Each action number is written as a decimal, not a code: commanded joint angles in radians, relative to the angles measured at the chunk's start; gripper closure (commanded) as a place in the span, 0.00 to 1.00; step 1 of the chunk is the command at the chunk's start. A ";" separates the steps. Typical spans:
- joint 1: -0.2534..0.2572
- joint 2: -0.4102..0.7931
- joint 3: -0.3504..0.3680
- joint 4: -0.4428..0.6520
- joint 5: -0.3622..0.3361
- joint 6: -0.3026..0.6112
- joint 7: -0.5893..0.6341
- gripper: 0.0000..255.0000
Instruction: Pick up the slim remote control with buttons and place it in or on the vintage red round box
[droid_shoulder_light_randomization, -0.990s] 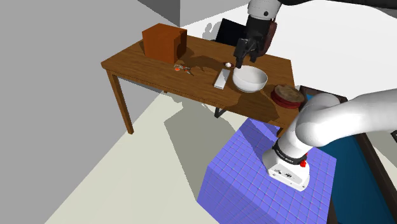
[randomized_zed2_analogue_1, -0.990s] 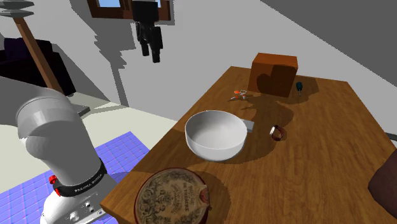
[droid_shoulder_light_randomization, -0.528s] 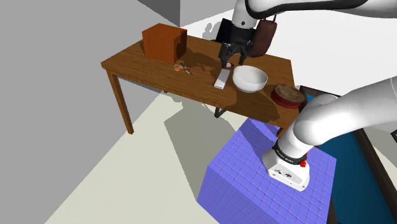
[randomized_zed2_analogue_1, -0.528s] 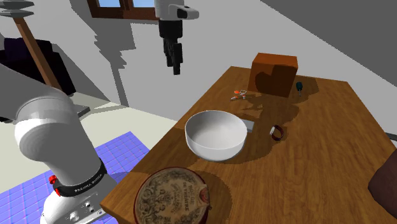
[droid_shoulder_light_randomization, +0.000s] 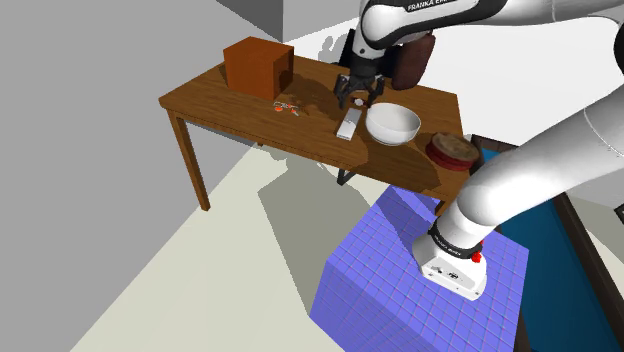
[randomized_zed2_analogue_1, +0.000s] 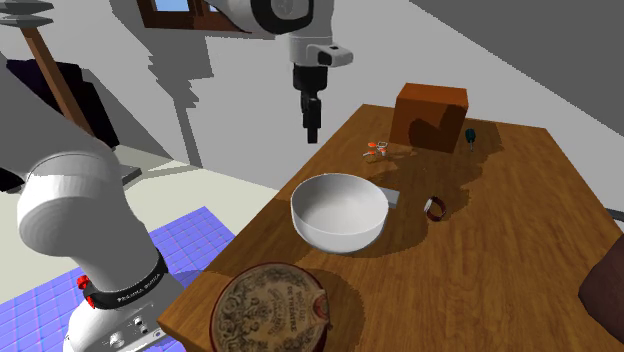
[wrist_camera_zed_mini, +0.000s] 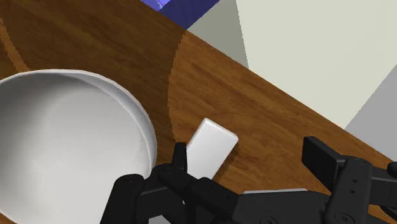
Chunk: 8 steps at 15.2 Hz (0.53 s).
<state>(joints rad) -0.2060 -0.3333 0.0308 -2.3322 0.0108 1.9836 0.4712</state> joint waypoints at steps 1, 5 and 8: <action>-0.022 0.068 -0.009 0.015 -0.008 0.055 0.038 0.00; -0.061 0.185 -0.032 0.056 -0.023 0.134 0.111 0.00; -0.088 0.271 -0.053 0.092 -0.030 0.187 0.163 0.00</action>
<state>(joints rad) -0.2850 -0.0844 -0.0157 -2.2440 -0.0170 2.1513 0.6138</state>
